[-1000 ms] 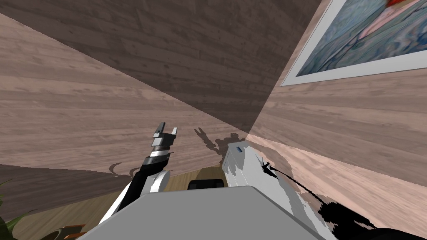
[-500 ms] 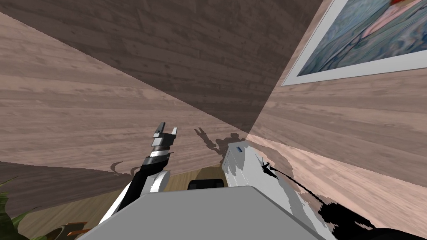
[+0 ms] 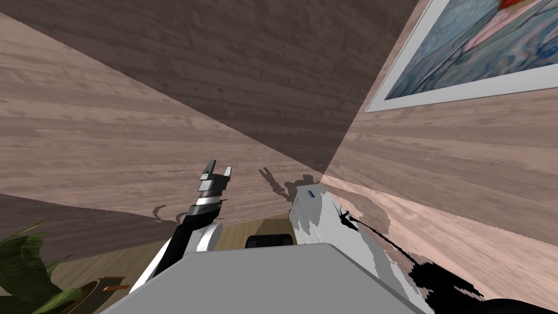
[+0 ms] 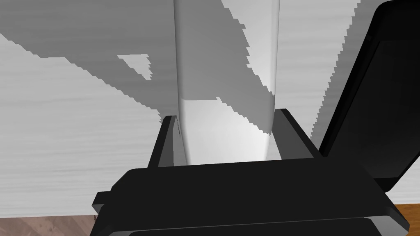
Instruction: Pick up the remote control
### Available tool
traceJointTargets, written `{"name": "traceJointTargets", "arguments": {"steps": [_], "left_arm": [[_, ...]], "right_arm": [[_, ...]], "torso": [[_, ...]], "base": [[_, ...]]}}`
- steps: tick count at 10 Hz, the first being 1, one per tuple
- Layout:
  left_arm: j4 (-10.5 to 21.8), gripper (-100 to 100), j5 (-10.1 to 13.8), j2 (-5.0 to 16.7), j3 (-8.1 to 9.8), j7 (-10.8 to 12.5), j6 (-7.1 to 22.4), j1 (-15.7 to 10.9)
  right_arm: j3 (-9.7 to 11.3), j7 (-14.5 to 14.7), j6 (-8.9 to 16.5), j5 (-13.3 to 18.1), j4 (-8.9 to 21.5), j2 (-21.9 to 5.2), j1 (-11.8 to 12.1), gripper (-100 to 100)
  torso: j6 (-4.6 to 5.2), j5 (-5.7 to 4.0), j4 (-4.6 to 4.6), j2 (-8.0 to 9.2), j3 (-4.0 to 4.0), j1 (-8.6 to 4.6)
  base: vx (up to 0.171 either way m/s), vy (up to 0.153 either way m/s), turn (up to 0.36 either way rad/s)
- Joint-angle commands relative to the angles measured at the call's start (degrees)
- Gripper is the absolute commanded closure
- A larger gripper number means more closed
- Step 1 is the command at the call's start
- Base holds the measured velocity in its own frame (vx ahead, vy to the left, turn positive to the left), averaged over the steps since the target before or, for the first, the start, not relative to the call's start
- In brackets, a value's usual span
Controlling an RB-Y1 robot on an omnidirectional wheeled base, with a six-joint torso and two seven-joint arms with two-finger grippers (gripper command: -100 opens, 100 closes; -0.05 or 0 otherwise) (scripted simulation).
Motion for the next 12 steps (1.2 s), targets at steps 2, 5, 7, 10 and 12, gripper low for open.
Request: {"name": "traceJointTargets", "arguments": {"steps": [2,5,7,10,12], "left_arm": [[0.0,0,0.0,0.0,0.0,0.0,0.0,0.0],[0.0,0,0.0,0.0,0.0,0.0,0.0,0.0],[0.0,0,0.0,0.0,0.0,0.0,0.0,0.0],[0.0,0,0.0,0.0,0.0,0.0,0.0,0.0],[0.0,0,0.0,0.0,0.0,0.0,0.0,0.0]], "right_arm": [[0.6,-2.7,2.9,1.2,-4.5,-1.3,-0.3,100],[1.5,-7.2,7.6,3.2,-9.8,-3.9,-0.7,100],[2.0,-9.5,10.0,4.2,-13.1,-5.2,-0.9,100],[2.4,-11.8,12.3,5.2,-18.1,-6.4,-1.0,100],[2.9,-14.1,14.7,6.2,-21.9,-7.7,-1.2,100]], "torso": [[-0.02,0.04,-0.01,0.03,0.01,-0.01],[0.01,0.03,0.01,0.0,0.01,0.06],[0.01,0.03,0.01,-0.02,0.0,0.02],[0.01,0.08,0.01,0.05,0.03,0.04],[0.02,0.09,0.02,0.05,0.03,0.08]], "base": [[-0.049,-0.04,0.043],[-0.047,-0.039,0.043],[-0.045,-0.047,0.041],[-0.051,-0.037,0.036],[-0.046,-0.037,0.039]]}}
